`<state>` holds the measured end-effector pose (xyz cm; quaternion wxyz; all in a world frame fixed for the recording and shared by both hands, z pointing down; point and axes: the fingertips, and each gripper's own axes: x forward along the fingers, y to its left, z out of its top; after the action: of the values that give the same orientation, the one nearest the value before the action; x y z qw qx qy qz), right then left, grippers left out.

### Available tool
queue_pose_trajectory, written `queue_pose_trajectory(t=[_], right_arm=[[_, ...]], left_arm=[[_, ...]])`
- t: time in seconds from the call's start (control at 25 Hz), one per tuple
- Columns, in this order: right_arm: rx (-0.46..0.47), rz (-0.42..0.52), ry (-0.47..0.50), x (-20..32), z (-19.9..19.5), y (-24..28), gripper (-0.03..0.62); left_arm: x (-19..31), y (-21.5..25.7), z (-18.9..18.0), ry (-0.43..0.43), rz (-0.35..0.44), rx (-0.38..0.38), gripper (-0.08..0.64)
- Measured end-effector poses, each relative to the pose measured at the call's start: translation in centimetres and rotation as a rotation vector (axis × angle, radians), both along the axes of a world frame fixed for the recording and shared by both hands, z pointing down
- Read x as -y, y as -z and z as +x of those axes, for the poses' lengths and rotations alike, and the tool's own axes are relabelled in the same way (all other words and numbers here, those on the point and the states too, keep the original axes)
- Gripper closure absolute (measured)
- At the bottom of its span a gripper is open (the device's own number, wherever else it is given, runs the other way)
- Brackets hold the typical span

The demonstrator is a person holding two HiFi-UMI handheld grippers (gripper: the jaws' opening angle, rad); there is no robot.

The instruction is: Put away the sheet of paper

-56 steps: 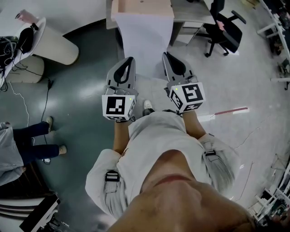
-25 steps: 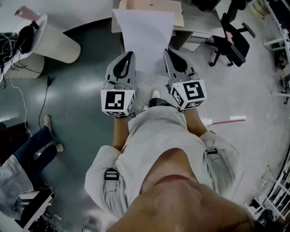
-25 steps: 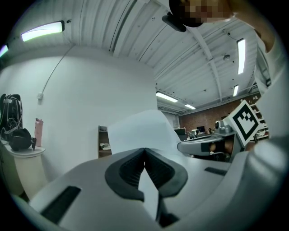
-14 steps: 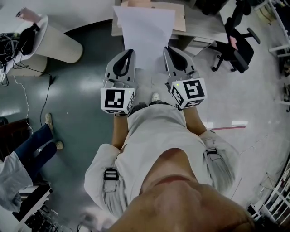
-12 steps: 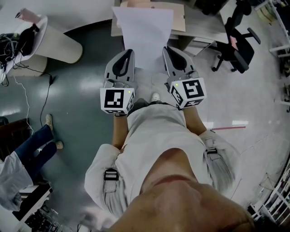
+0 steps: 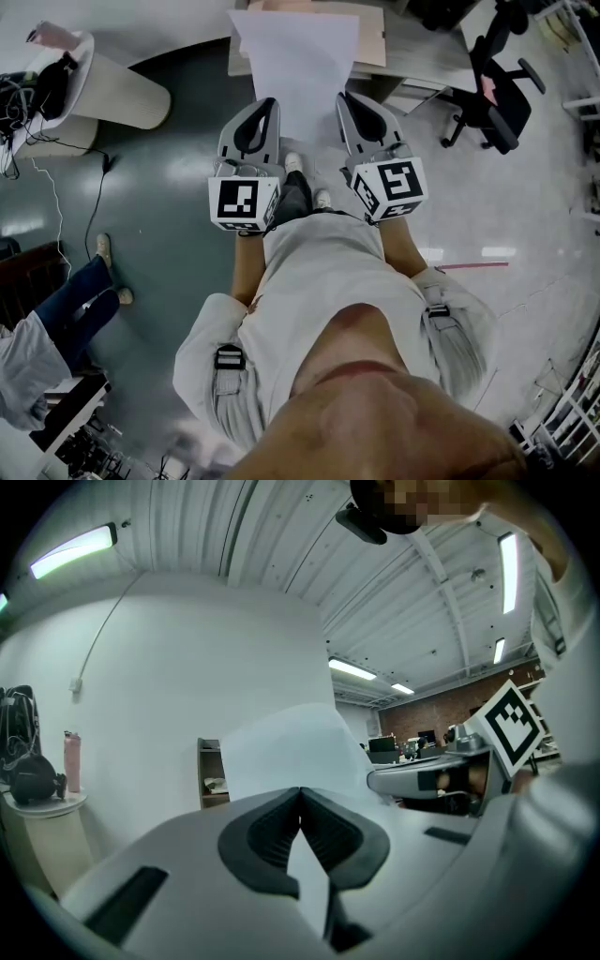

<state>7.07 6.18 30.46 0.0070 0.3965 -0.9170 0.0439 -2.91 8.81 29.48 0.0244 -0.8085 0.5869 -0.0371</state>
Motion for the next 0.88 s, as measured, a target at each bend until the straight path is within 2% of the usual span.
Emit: queue_pose_trajectory(t=[0.44, 0.88], right_arm=[[-0.014, 0.006, -0.044, 5.0, -1.9, -0.1, 0.572], [-0.035, -0.001, -0.069, 10.7, -5.6, -0.5, 0.572]], left_arm=[[5.6, 0.0, -1.8, -0.049, 0.017, -0.003, 0.538], [11.7, -0.5, -5.3, -0.079, 0.008, -0.014, 0.538]])
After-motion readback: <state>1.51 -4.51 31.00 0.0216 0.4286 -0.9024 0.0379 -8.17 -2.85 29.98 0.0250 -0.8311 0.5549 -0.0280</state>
